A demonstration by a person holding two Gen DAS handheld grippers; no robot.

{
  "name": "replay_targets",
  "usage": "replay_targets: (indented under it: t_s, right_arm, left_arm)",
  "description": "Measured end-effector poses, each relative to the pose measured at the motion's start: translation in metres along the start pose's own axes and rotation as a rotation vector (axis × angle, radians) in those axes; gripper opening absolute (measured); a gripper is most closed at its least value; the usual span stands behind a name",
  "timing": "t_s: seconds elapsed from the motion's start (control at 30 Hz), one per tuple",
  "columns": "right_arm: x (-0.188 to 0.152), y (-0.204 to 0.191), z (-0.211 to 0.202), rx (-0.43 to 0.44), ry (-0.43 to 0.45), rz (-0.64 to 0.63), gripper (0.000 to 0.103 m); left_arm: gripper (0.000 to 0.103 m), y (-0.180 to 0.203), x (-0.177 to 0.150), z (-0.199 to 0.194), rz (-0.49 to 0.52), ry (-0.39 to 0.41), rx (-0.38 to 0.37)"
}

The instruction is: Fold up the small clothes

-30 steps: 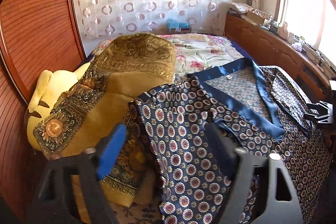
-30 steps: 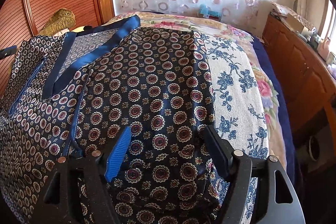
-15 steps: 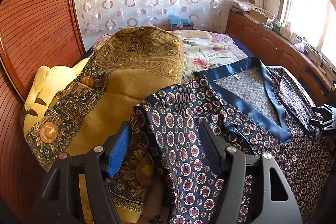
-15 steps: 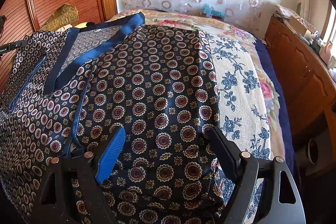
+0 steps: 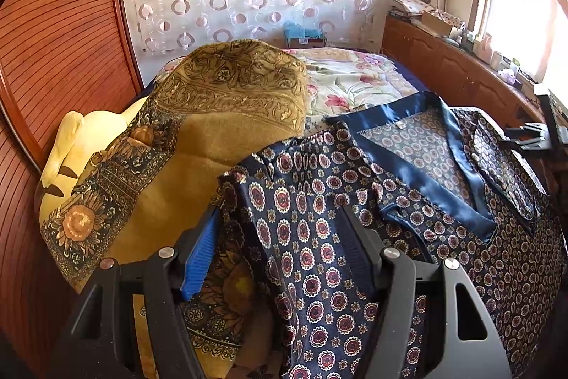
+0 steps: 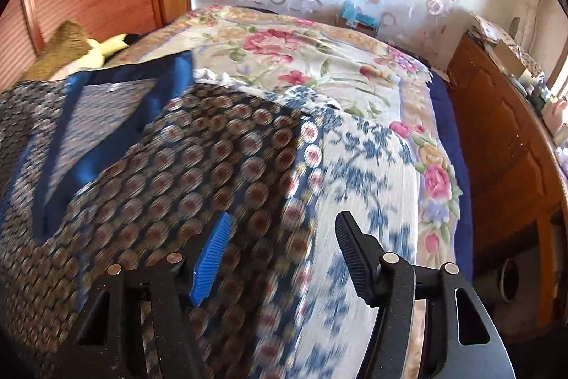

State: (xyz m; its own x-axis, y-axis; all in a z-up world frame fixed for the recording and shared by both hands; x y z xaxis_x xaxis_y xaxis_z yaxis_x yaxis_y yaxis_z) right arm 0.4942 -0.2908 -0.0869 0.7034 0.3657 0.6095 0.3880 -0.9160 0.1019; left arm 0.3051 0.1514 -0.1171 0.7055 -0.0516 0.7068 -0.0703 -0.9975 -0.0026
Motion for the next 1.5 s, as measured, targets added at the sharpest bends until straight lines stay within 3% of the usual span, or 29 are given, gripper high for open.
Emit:
replay_targets:
  t_s: [0.13, 0.23, 0.33, 0.37, 0.4, 0.43, 0.53, 0.63, 0.97, 1.5]
  right_arm:
    - [0.014, 0.006, 0.023, -0.01, -0.029, 0.019, 0.062]
    - [0.018, 0.009, 0.029, -0.007, -0.03, 0.034, 0.055]
    - [0.018, 0.012, 0.029, 0.005, -0.028, 0.04, 0.023]
    - [0.017, 0.011, 0.029, 0.026, -0.03, 0.041, 0.007]
    - [0.017, 0.01, 0.028, 0.036, -0.03, 0.037, 0.003]
    - [0.016, 0.012, 0.026, 0.031, -0.03, 0.029, 0.002]
    - [0.017, 0.021, 0.02, 0.017, 0.002, 0.042, 0.001]
    - [0.016, 0.026, 0.008, 0.034, 0.045, 0.089, 0.001]
    - [0.01, 0.013, 0.0, 0.031, 0.074, 0.072, 0.001]
    - [-0.013, -0.013, -0.078, 0.012, 0.201, 0.037, 0.001]
  left_arm:
    - [0.067, 0.0, -0.003, 0.001, -0.004, -0.007, -0.004]
    - [0.059, 0.001, -0.004, 0.002, -0.002, -0.013, -0.003]
    - [0.059, 0.001, -0.004, 0.001, -0.005, -0.011, 0.002]
    - [0.059, 0.001, -0.004, 0.001, -0.007, -0.011, 0.003]
    - [0.059, 0.0, -0.003, 0.001, -0.008, -0.012, 0.003]
    - [0.059, -0.001, -0.003, 0.001, -0.008, -0.011, 0.004]
    - [0.041, -0.005, -0.002, 0.003, -0.017, -0.015, 0.01]
    - [0.033, -0.008, -0.001, 0.005, -0.026, -0.017, 0.009]
    - [0.005, -0.004, 0.0, -0.001, -0.01, -0.005, 0.002]
    - [0.003, 0.041, -0.001, -0.075, 0.049, 0.105, -0.099]
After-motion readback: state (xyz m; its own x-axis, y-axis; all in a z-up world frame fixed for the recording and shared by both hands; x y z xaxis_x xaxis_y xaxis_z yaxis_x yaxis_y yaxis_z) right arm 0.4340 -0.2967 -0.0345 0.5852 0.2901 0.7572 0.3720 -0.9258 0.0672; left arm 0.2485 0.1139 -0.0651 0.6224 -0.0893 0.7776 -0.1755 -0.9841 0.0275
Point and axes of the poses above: each gripper's, at about its wrist camera, not at the fingertips, and z roughly the way its jaws point, y to its right, x to its top, the point moved 7 cm from there along z, roughly the way its jaws point, and after that the axes turned 3 degrees about x, right-handed, at the moved point
